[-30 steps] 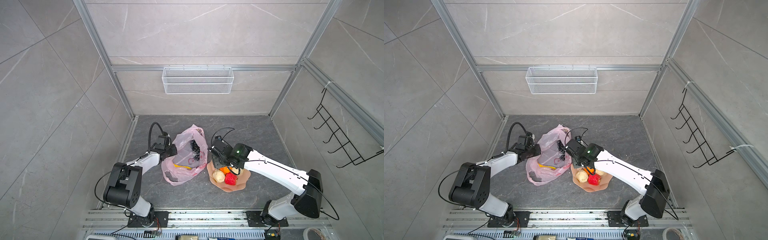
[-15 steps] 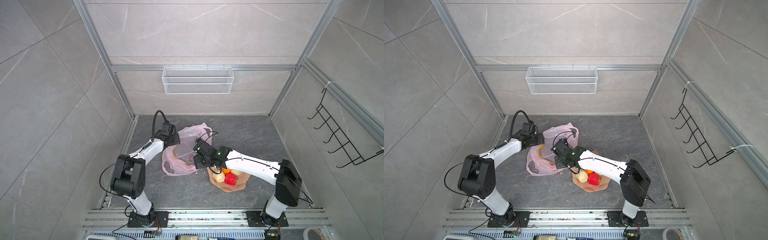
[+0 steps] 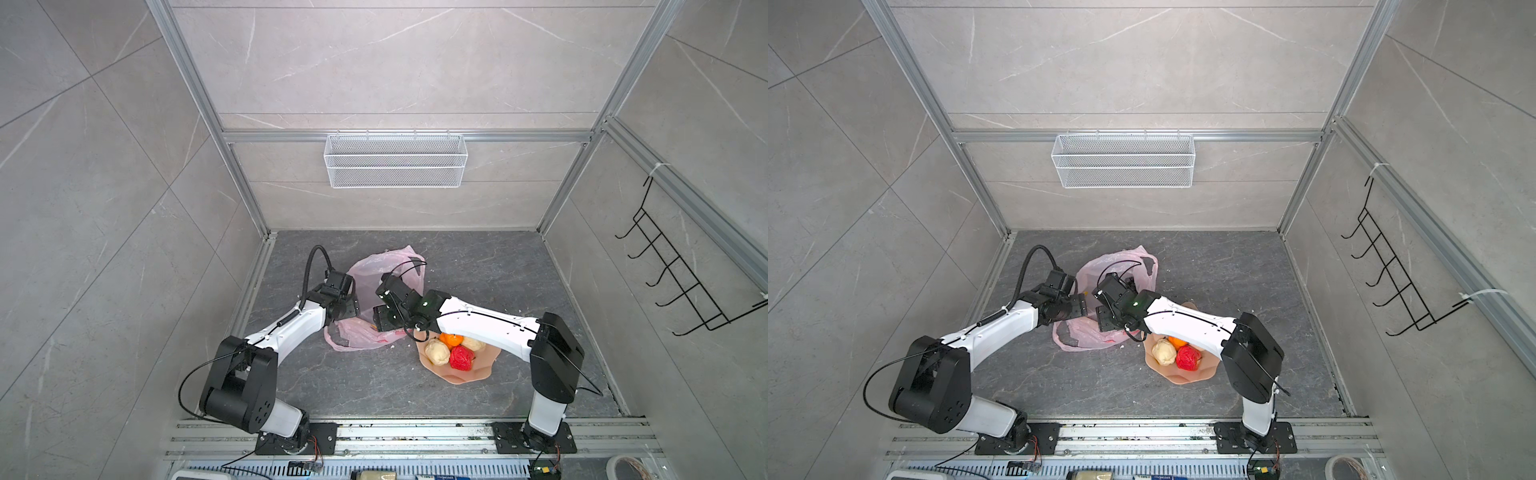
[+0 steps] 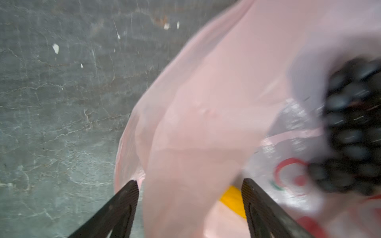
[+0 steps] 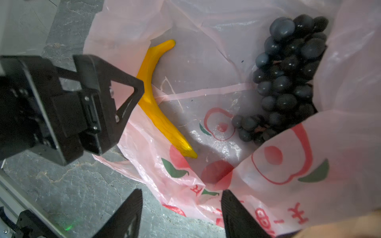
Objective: Take the fake fruits out of the plastic bag
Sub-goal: 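Move the right gripper back over the bag while the left lifts the rim, then reach into the bag and grasp the yellow banana with the right gripper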
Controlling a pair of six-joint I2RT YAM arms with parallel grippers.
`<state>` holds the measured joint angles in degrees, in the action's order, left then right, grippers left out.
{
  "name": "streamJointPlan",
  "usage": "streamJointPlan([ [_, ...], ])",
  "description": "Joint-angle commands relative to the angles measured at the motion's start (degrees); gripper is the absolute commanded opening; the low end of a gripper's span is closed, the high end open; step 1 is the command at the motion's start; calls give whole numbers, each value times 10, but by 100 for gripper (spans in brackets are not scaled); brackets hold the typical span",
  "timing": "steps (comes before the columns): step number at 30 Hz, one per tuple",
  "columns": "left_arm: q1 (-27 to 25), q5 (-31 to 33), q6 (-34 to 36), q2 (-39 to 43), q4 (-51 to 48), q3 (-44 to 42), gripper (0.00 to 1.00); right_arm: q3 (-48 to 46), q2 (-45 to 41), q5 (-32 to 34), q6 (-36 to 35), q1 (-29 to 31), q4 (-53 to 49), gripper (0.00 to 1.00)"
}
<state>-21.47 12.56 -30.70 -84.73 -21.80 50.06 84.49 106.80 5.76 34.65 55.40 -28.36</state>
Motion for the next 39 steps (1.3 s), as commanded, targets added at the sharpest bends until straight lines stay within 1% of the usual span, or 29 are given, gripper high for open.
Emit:
streamJointPlan([
  [1,21,3,-30,21,53,-45,60,34,34,-10,-16,2,12,64],
  [4,44,-38,-40,61,122,-103,44,59,67,-24,-22,2,16,64],
  [6,51,-59,-41,91,163,-137,35,84,94,-33,-27,3,13,63],
  [9,72,-101,-43,108,186,-160,18,121,130,-42,-33,2,3,63],
  [11,89,-126,-45,108,198,-172,14,137,149,-47,-37,2,5,63],
  [15,119,-166,-49,95,221,-193,13,176,189,-69,-46,2,1,62],
  [21,122,-178,-42,68,229,-195,11,218,227,-85,-55,2,-3,62],
  [25,122,-216,-20,47,229,-182,8,252,253,-85,-71,2,-16,62],
  [32,122,-215,-21,20,229,-184,5,321,304,-87,-97,2,-48,62],
  [37,122,-207,-16,23,234,-185,5,338,322,-111,-123,3,-50,63],
  [39,122,-205,-16,25,234,-185,5,360,339,-106,-136,3,-69,63],
])
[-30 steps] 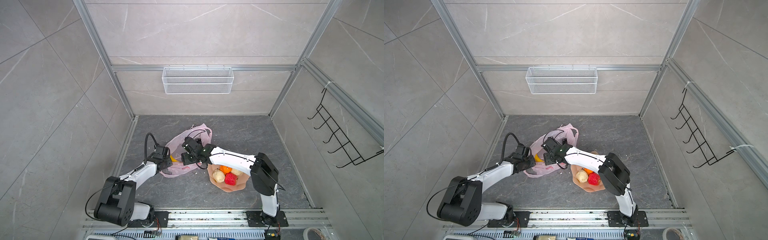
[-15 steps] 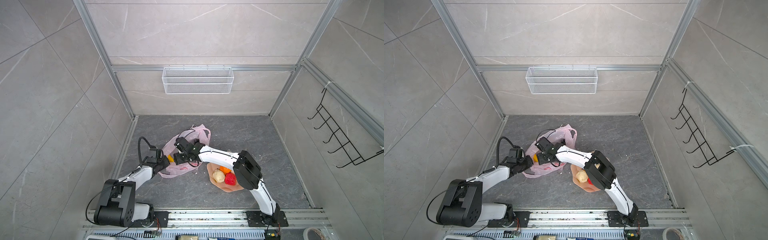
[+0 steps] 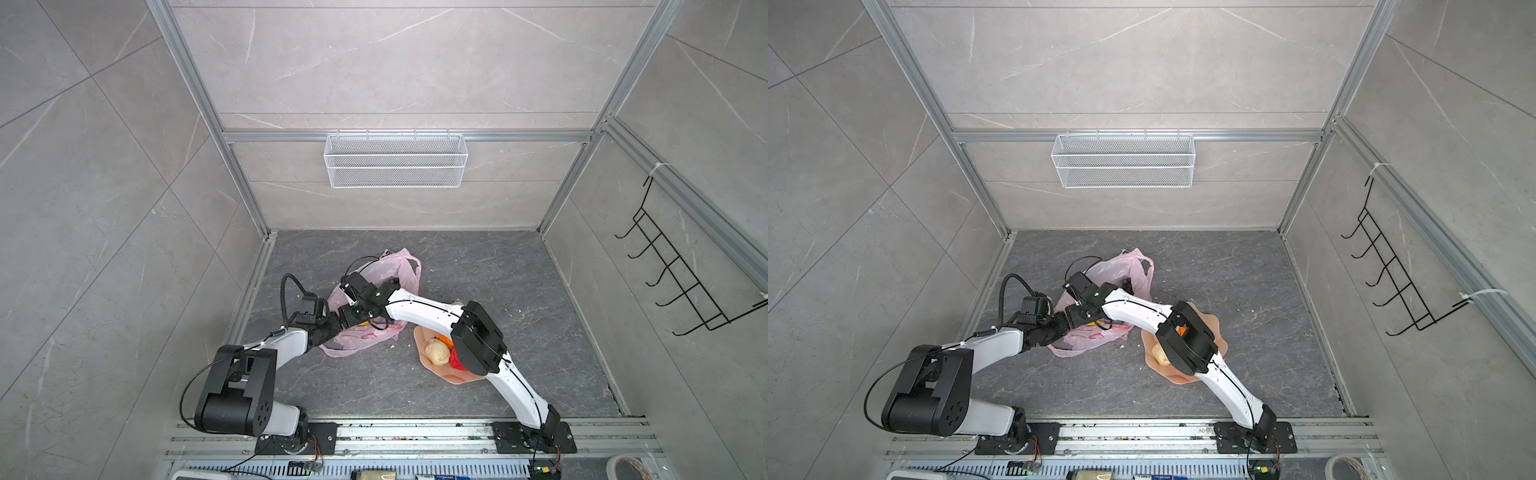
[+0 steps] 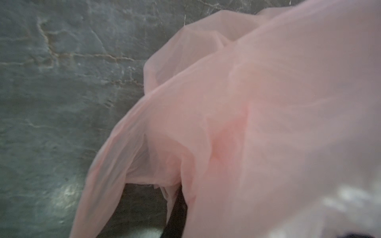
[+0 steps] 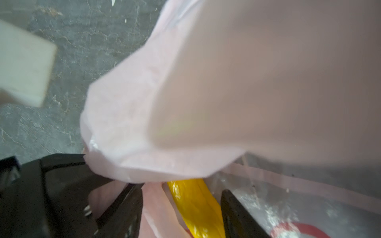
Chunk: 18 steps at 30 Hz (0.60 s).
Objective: Take the fake fruits out of the plastic bag
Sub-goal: 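Reach into the bag and grasp the yellow banana with the right gripper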
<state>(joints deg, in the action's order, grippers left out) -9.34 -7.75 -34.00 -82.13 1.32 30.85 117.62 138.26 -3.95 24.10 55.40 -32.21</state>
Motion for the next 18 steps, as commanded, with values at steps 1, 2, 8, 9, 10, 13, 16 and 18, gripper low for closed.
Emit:
streamJointPlan([
  [1,0,-4,17,1,4,6,5,46,37,0,-37,3,-48,63],
  [2,0,-5,16,4,6,5,5,64,48,9,-43,3,-65,62],
  [8,1,3,18,14,5,2,4,108,76,50,-52,3,-103,46],
  [9,1,4,17,14,7,1,4,108,74,58,-50,3,-103,44],
  [10,0,5,17,15,6,1,3,108,72,67,-48,2,-105,42],
  [13,1,10,16,18,8,-1,2,103,63,101,-43,2,-111,37],
  [16,1,15,17,22,8,-2,1,83,47,128,-36,2,-104,35],
  [18,1,16,17,22,8,-3,1,64,37,136,-32,-1,-93,34],
])
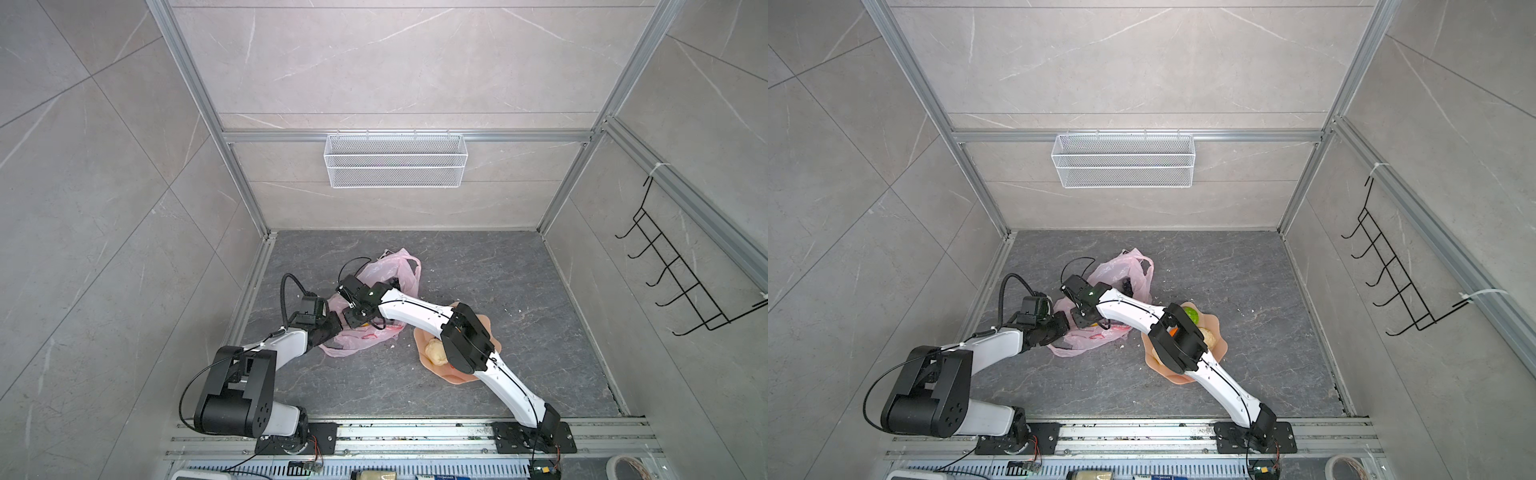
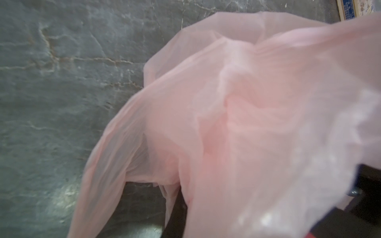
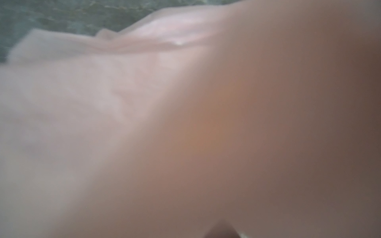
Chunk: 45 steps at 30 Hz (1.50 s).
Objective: Take the fake fruits out of the plastic bag
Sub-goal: 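Reach into the bag and grasp the yellow banana with the right gripper, then lift the banana out of the bag and carry it over the peach bowl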
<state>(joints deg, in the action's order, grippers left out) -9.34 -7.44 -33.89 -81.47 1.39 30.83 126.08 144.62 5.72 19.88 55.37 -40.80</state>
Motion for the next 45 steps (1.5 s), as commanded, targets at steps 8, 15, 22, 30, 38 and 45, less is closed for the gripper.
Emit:
streamJointPlan([
  [8,1,11,18,13,9,0,1,-59,-60,25,5,-2,24,18],
  [15,0,-10,33,-11,10,14,1,-119,-129,10,-5,-3,67,14],
  [22,0,-16,39,-4,12,13,1,-159,-169,12,-2,-5,83,14],
  [30,-30,12,57,12,9,14,1,-213,-226,29,11,-11,116,13],
  [38,-69,74,73,34,-9,20,0,-249,-273,22,25,-34,142,14],
  [45,-126,141,89,69,-34,38,0,-201,-241,34,33,-39,136,12],
])
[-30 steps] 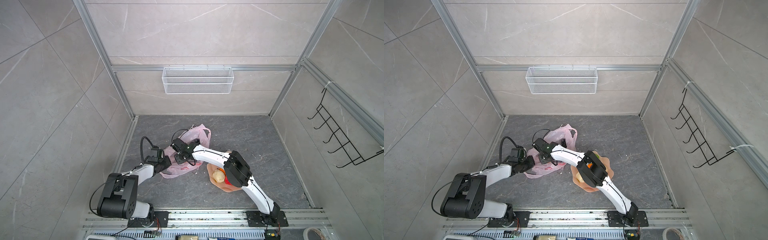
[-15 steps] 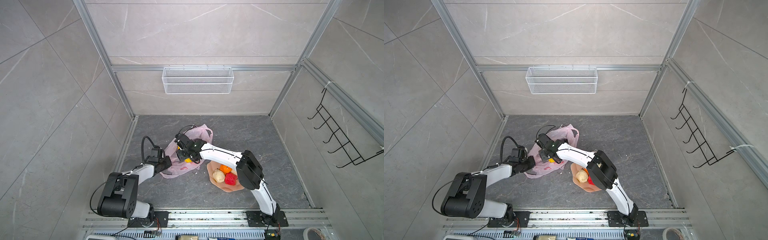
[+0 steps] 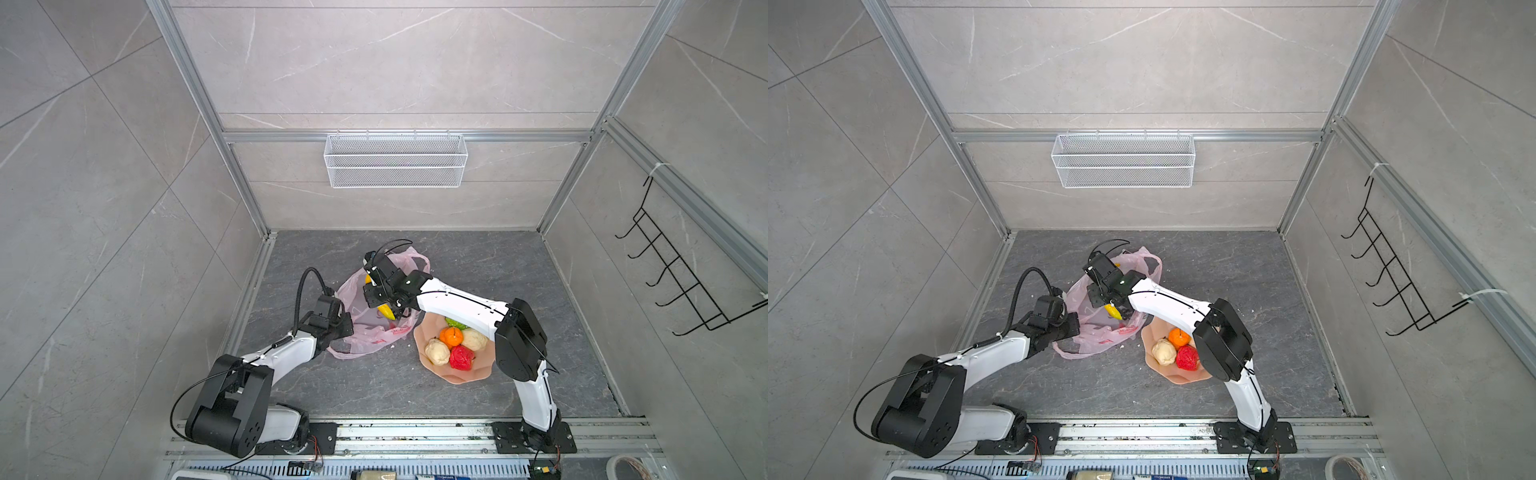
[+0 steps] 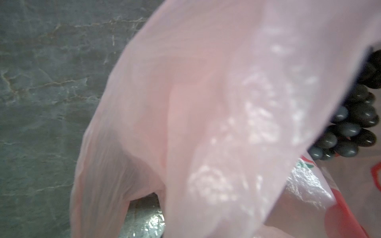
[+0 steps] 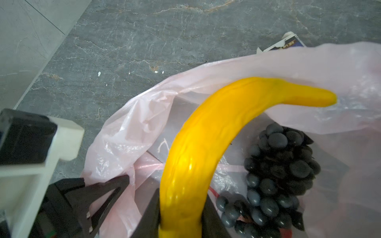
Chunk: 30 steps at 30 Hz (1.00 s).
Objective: Take the fake fruits out of the plastic bag
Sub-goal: 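Lift the banana out of the bag and carry it over the peach bowl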
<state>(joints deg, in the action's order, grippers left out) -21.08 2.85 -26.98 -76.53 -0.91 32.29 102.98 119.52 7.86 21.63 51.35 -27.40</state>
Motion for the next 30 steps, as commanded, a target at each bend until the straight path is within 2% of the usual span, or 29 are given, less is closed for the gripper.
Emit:
streamJointPlan([
  [1,-9,44,20,20,-17,27,0,39,12,17,18,1,-2,12],
  [9,-9,63,19,8,-18,28,0,27,-44,12,31,0,-19,12],
  [15,-9,53,19,-1,-11,28,0,-56,-138,6,47,1,-31,12],
  [20,-9,53,20,9,-14,26,0,-143,-224,23,86,3,-41,11],
  [23,-9,52,20,13,-16,26,0,-199,-266,48,132,6,-51,11],
  [26,-9,50,20,12,-18,29,0,-247,-296,69,179,15,-53,11],
  [30,-9,46,20,7,-22,31,0,-291,-316,75,209,25,-60,10],
])
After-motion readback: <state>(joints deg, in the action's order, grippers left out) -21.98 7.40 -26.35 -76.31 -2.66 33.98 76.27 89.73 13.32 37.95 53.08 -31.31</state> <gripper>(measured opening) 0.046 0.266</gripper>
